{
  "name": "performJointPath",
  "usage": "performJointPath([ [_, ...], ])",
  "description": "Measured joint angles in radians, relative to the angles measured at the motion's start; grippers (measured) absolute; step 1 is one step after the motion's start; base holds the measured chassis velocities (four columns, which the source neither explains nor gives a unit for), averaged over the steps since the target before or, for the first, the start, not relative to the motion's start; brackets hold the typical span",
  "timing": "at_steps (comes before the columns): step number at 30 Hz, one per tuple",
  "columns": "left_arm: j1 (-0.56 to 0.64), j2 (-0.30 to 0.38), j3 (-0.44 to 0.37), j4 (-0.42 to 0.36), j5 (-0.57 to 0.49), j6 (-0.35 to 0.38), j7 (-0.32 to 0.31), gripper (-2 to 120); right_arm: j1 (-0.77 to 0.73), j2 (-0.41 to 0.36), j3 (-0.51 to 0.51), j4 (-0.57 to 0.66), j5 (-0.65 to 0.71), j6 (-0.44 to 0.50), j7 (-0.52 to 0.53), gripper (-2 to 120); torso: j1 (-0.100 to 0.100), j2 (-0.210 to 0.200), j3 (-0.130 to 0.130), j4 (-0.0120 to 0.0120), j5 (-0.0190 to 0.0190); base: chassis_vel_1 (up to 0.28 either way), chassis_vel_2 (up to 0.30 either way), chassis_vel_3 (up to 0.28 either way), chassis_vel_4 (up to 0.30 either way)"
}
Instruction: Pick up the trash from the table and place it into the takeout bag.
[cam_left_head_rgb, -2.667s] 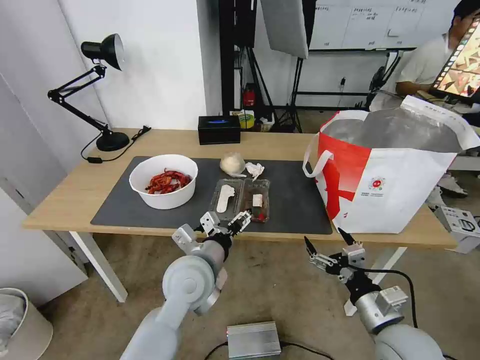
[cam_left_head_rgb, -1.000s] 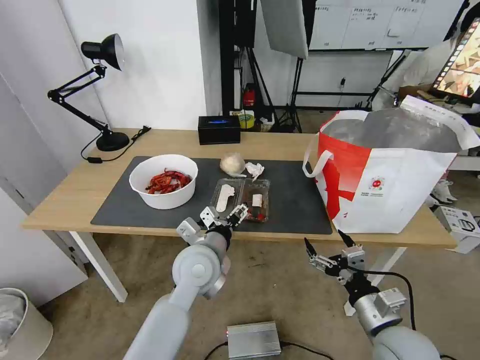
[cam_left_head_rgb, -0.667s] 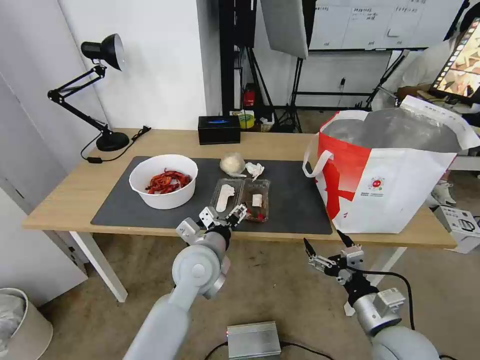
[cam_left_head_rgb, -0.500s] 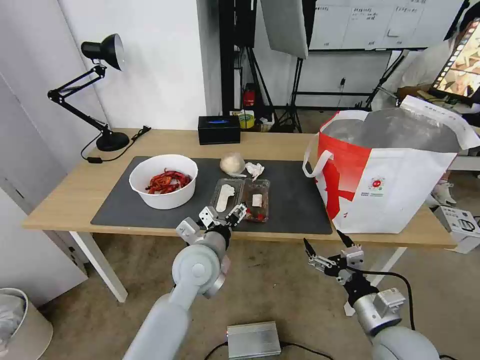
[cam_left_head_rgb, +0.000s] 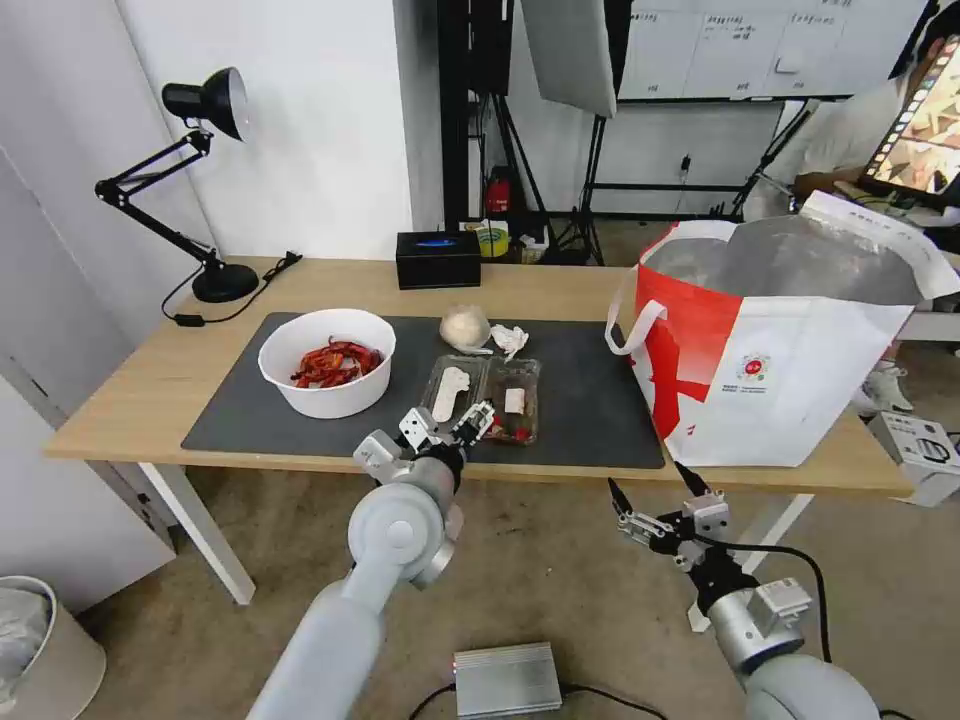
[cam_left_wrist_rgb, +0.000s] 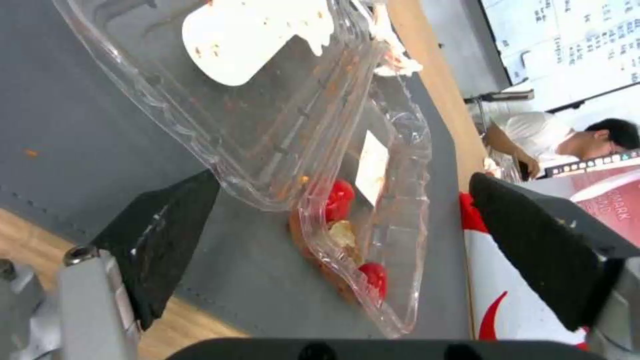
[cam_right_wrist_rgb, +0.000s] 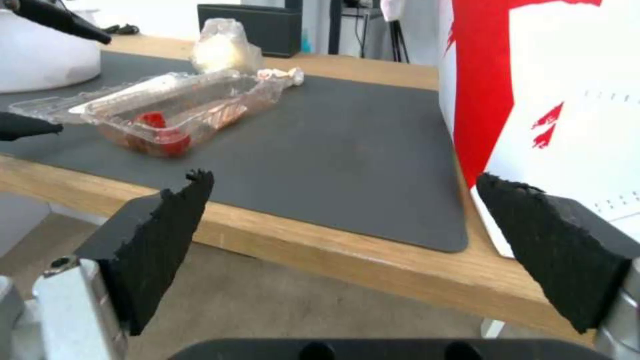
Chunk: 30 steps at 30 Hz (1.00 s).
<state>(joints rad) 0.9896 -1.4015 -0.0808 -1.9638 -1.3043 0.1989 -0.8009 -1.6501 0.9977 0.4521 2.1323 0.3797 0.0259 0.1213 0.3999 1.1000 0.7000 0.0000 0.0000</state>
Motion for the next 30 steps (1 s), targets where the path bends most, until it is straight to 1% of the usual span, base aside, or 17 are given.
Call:
performJointPath([
  [8,0.008,-0.002,-0.007,-0.01,0.009,-0.023,0.008,100,0.004,0.004,-0.004,-0.011,-0.002,0.001,-0.001,100,0.0,0.0,0.0,0.0,0.0,0.0,0.0,0.0,0.0],
  [30,0.022,0.011,-0.029,-0.045,0.03,-0.032,0.039,100,0.002,0.014,-0.01,-0.011,-0.018,0.004,-0.004,100,0.0,0.0,0.0,0.0,0.0,0.0,0.0,0.0,0.0],
])
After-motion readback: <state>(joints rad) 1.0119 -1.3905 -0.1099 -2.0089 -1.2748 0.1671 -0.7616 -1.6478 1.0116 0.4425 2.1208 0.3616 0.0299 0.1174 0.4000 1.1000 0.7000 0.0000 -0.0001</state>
